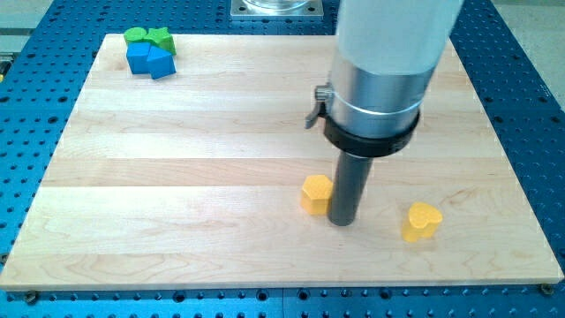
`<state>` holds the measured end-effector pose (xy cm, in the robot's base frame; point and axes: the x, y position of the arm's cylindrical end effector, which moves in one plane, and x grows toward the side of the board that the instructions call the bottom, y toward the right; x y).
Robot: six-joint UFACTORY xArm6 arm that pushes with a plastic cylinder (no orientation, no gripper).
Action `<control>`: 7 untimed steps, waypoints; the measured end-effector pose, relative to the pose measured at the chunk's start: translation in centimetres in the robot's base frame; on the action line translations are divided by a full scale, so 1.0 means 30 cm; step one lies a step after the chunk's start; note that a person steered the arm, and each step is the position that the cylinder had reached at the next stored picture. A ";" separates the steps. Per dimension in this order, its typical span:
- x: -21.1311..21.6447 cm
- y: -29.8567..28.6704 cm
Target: Move the yellow hexagon diagonally to the top left side of the yellow heart
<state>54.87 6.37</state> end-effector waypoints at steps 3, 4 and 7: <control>-0.024 -0.230; -0.087 -0.237; -0.191 -0.134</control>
